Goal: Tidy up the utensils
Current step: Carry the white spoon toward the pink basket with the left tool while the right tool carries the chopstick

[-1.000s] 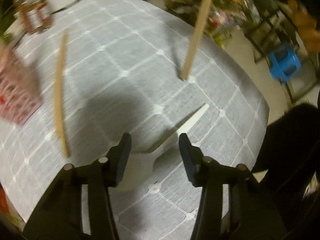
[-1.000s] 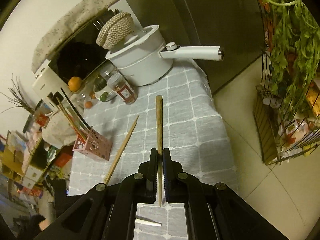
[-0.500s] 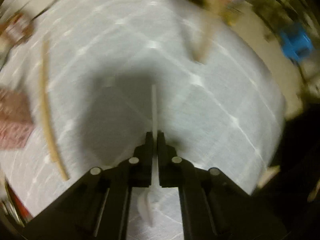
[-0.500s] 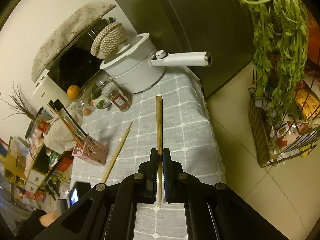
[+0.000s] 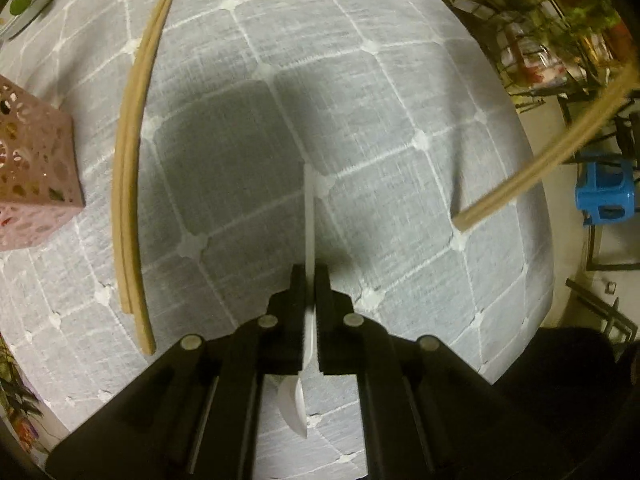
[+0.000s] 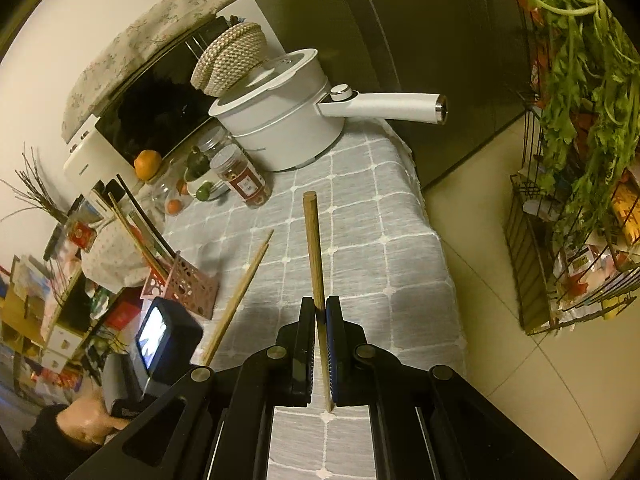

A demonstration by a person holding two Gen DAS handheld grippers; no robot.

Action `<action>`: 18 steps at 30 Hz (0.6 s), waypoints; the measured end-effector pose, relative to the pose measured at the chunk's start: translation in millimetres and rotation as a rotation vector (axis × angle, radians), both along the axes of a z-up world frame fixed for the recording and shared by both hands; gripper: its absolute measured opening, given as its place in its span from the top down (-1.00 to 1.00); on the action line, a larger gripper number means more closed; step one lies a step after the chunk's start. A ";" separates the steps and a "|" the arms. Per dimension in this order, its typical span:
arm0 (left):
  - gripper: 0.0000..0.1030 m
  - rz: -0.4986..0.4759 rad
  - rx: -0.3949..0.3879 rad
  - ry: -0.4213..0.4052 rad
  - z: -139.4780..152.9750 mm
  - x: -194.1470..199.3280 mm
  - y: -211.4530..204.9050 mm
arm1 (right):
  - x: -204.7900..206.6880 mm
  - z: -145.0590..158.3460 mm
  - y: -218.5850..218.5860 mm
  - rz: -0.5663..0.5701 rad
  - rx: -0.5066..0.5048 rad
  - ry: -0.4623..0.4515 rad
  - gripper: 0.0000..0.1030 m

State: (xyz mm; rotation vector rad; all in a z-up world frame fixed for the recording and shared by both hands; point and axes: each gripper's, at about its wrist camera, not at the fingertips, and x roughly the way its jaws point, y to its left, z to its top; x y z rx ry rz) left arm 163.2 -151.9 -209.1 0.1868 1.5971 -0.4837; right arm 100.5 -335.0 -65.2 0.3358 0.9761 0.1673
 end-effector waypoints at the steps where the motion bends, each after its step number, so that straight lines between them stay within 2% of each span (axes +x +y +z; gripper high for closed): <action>1: 0.90 0.007 0.000 0.004 -0.3 0.4 -0.7 | -0.4 0.4 1.0 0.001 0.003 -0.001 0.89; 5: 0.90 0.027 0.003 -0.028 -1.0 4.4 -0.3 | -1.2 0.5 2.9 0.000 0.002 -0.004 0.89; 8: 0.91 0.018 0.006 -0.137 9.1 0.7 -0.5 | -1.6 2.0 3.3 0.004 0.001 -0.007 0.89; 10: 0.91 0.028 -0.021 -0.193 18.8 -0.9 3.8 | -1.5 3.4 4.4 0.008 0.002 -0.012 0.90; 14: 0.91 0.038 -0.058 -0.293 49.2 -7.9 14.0 | -1.0 5.5 9.6 0.016 0.001 -0.023 0.90; 18: 0.91 0.066 -0.172 -0.421 95.0 -13.8 34.4 | -0.6 12.3 17.8 0.033 -0.007 -0.052 0.91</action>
